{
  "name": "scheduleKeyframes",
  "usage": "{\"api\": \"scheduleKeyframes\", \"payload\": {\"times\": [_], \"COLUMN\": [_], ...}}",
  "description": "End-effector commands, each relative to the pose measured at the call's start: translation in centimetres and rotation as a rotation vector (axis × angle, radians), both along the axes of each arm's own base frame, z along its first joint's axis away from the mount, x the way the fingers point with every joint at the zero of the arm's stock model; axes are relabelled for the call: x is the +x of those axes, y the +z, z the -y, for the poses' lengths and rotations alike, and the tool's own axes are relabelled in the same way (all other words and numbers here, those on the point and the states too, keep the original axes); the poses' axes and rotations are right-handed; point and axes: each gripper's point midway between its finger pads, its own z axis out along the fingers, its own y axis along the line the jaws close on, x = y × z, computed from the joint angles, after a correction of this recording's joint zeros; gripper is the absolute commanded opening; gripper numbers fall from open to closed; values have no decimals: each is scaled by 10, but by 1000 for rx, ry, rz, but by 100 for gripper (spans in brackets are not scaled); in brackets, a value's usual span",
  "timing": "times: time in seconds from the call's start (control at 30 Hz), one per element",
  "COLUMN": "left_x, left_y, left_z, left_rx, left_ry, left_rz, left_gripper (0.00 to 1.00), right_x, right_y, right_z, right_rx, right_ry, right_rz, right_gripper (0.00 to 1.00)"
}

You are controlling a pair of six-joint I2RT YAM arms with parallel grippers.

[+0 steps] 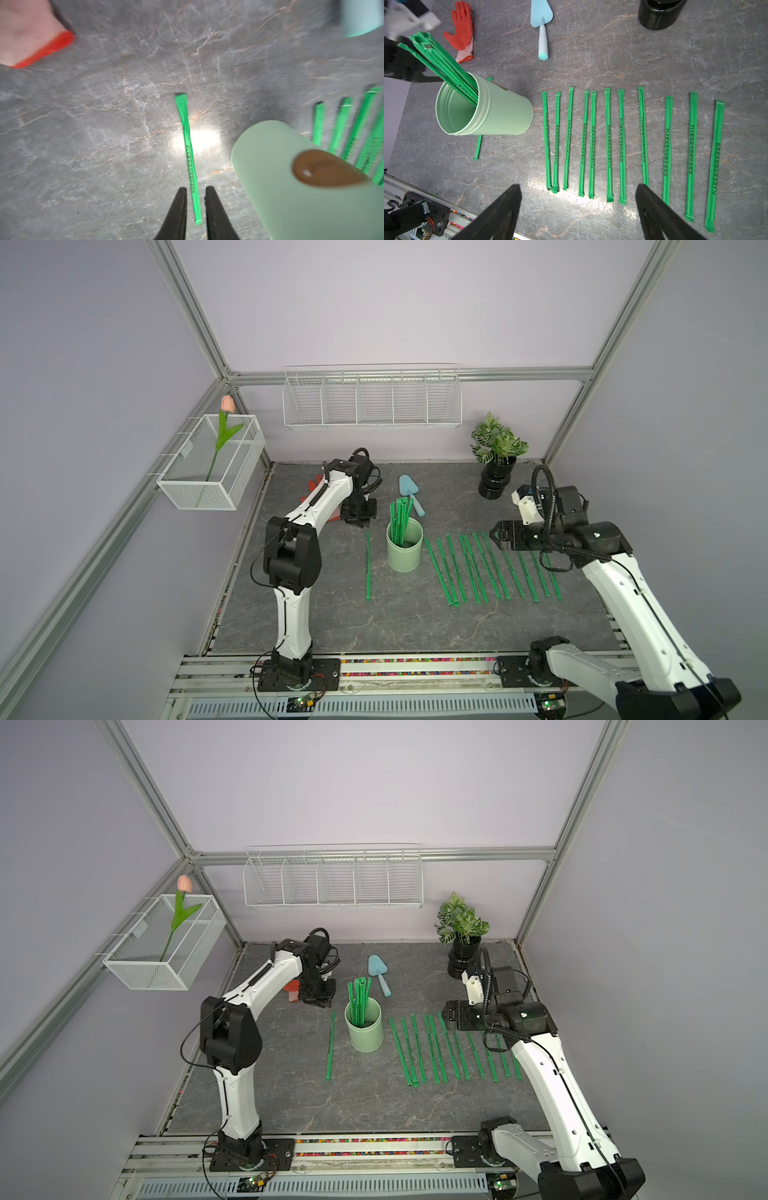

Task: Take the straws out of the storage container
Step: Pick up the straw from the container.

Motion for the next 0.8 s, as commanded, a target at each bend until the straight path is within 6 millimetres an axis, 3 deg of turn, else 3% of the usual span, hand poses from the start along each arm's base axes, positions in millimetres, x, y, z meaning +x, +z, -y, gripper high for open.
{"api": "scheduleKeyframes", "payload": {"times": [0.0,0.07,0.2,0.47,0.77], "left_x": [1,-7,-25,-43,-40], "left_y": [72,99,123,111,94], "left_z": [-1,3,8,28,53], "left_rx": [-118,-205,-339,-397,-388], "left_ry": [44,34,28,-57,-106], "left_rz": [235,337,457,502,481], "left_gripper": [22,23,27,38,37], "right_x": [-4,-4,-4,4,5], "right_y": [5,5,6,11,6], "right_z": [-5,-5,-7,-11,-11], "right_rx": [30,34,43,64,64], "right_ry": [9,11,12,14,14], "right_rz": [20,19,15,43,25], "right_gripper": [89,89,89,89,89]}}
